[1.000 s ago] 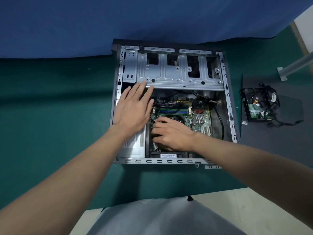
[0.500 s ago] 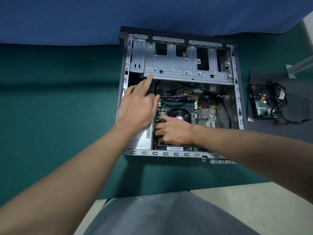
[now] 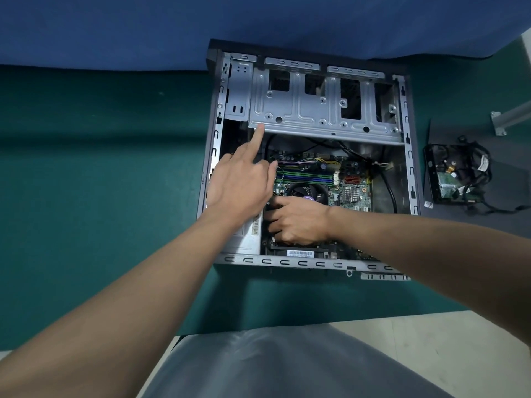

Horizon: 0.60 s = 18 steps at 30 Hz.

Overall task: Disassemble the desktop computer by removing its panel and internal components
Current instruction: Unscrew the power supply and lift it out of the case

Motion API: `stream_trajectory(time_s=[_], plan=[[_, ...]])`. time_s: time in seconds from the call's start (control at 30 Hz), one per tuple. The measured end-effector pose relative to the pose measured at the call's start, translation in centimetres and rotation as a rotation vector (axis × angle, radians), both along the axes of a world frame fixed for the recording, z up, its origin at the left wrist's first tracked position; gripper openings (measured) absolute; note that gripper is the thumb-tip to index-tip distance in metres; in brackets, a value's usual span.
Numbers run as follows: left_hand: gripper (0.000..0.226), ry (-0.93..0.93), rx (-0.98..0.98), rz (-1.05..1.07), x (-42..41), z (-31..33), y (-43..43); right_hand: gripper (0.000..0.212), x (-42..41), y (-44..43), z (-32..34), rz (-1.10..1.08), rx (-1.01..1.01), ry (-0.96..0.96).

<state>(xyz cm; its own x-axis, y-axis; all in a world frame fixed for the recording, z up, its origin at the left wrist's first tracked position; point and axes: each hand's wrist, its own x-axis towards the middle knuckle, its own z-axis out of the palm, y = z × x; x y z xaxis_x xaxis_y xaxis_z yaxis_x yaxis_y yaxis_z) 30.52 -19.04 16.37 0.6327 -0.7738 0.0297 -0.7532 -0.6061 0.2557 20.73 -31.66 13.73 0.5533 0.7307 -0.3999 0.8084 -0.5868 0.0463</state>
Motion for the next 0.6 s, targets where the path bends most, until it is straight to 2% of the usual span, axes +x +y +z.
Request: stream_trajectory(time_s=[0.13, 0.4, 0.6], plan=[[0.053, -0.031, -0.004, -0.017, 0.0, 0.4, 0.2, 0.017, -1.0, 0.1, -0.2, -0.024, 0.011, -0.026], [0.055, -0.03, 0.022, -0.011, -0.1, 0.7, 0.0, 0.028, -0.8, -0.1, 0.2, -0.092, 0.011, -0.031], [0.056, -0.039, 0.019, -0.008, -0.2, 0.8, 0.1, 0.017, -0.9, 0.1, 0.4, -0.068, -0.014, 0.022]])
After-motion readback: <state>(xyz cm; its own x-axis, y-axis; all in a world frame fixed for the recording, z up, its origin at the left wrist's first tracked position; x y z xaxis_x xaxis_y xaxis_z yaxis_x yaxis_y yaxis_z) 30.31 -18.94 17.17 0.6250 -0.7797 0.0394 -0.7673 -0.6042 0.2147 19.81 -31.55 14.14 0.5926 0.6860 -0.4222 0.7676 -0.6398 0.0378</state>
